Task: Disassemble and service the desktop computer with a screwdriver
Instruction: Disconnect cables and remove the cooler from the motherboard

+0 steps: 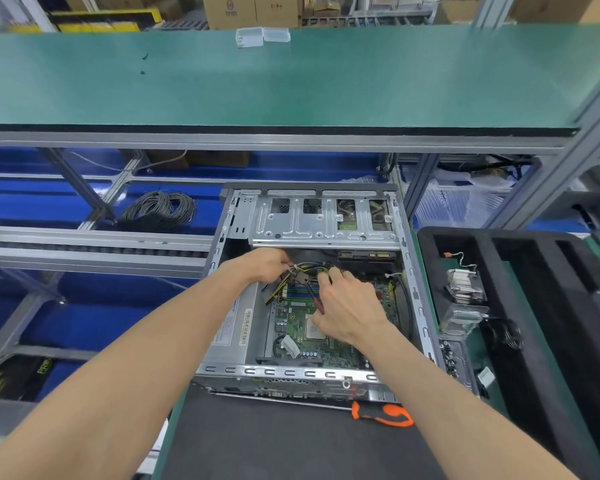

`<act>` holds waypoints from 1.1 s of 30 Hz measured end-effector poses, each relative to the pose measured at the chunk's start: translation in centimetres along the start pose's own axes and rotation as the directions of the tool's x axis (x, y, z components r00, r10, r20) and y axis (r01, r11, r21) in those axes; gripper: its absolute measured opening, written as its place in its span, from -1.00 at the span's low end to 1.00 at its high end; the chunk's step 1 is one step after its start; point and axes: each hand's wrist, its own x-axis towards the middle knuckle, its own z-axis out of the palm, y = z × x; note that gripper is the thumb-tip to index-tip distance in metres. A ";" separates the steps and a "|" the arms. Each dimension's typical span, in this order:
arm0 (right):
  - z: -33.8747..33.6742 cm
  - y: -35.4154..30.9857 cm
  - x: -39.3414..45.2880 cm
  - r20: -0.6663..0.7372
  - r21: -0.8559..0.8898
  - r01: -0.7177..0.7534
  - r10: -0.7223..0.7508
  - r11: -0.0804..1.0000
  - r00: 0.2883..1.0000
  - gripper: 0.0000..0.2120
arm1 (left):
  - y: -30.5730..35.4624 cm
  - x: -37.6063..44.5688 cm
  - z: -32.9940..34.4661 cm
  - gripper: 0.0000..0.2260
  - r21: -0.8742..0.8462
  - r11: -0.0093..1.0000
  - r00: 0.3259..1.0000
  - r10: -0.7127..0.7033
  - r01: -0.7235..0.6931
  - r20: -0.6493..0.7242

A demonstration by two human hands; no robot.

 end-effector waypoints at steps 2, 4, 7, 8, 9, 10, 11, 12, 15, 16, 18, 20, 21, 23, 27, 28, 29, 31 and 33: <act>0.0 -0.1 0.0 0.001 -0.009 0.009 -0.009 1.000 1.000 -0.57 | 0.0 0.1 0.1 -0.72 -0.015 1.000 1.000 -0.007 0.007 -0.002; 0.1 -0.2 0.0 0.002 -0.018 0.018 -0.018 1.000 1.000 -0.57 | -0.1 0.2 0.2 -0.73 -0.019 1.000 1.000 -0.011 0.011 -0.001; 0.1 -0.4 0.1 0.001 -0.028 0.031 -0.031 0.999 1.000 -0.57 | 0.0 0.3 0.2 -0.72 -0.025 1.000 1.000 -0.012 0.012 -0.005; 0.0 -0.5 0.2 0.001 -0.033 0.034 -0.034 0.999 0.999 -0.57 | 0.0 0.3 0.2 -0.72 -0.027 1.000 1.000 -0.014 0.014 -0.007; 0.0 -0.5 0.2 0.002 -0.039 0.036 -0.036 0.999 0.999 -0.57 | 0.0 0.3 0.2 -0.71 -0.030 0.999 1.000 -0.015 0.015 -0.007; 0.0 -0.6 0.2 0.003 -0.045 0.037 -0.037 0.998 0.999 -0.57 | 0.0 0.3 0.2 -0.71 -0.035 0.999 1.000 -0.016 0.016 -0.005; 0.0 -0.6 0.2 0.005 -0.051 0.035 -0.035 0.998 0.999 -0.57 | 0.0 0.3 0.2 -0.71 -0.040 0.999 1.000 -0.018 0.018 -0.005; 0.0 -0.6 0.2 0.006 -0.058 0.031 -0.031 0.998 1.000 -0.59 | 0.0 0.3 0.2 -0.70 -0.039 0.999 1.000 -0.021 0.020 -0.007; 0.0 -0.5 0.1 0.008 -0.077 0.015 -0.015 0.997 1.000 -0.60 | 0.1 0.2 0.2 -0.70 -0.033 0.999 1.000 -0.026 0.026 -0.016; 0.0 -0.5 0.1 0.012 -0.081 0.015 -0.015 0.997 1.000 -0.60 | 0.1 0.2 0.2 -0.70 -0.032 0.999 0.999 -0.027 0.026 -0.019; 0.1 -0.5 0.2 0.016 -0.085 0.020 -0.018 0.996 1.000 -0.60 | 0.1 0.2 0.3 -0.71 -0.031 0.999 0.999 -0.029 0.028 -0.020; 0.1 -0.5 0.2 0.017 -0.081 0.020 -0.018 0.996 1.000 -0.60 | 0.2 0.2 0.3 -0.71 -0.034 0.999 0.999 -0.030 0.030 -0.020; 0.0 -0.5 0.3 0.019 -0.077 0.019 -0.017 0.997 1.000 -0.60 | 0.2 0.2 0.3 -0.72 -0.033 0.999 0.999 -0.031 0.031 -0.022; -0.1 -0.5 0.2 0.022 -0.068 0.017 -0.016 0.998 1.000 -0.59 | 0.2 0.2 0.3 -0.72 -0.028 0.999 0.999 -0.037 0.036 -0.025; -0.2 -0.6 0.2 0.020 -0.065 0.017 -0.016 0.998 1.000 -0.58 | 0.4 0.0 0.2 -0.70 -0.048 0.998 0.999 -0.048 0.046 -0.022; -0.3 -0.7 0.2 0.026 -0.070 0.020 -0.018 0.997 0.999 -0.57 | 0.4 0.0 0.2 -0.70 -0.051 0.998 0.999 -0.048 0.047 -0.023; -0.3 -0.8 0.2 0.035 -0.079 0.025 -0.023 0.997 0.999 -0.57 | 0.4 0.0 0.2 -0.70 -0.050 0.998 0.999 -0.049 0.047 -0.024; -0.4 -0.8 0.3 0.053 -0.089 0.029 -0.024 0.996 0.998 -0.57 | 0.3 0.0 0.2 -0.71 -0.055 0.997 0.998 -0.051 0.049 -0.027; -0.4 -0.6 0.2 0.059 -0.064 -0.003 0.007 0.998 0.998 -0.59 | 0.3 -0.1 0.2 -0.73 -0.084 0.995 0.998 -0.056 0.054 -0.021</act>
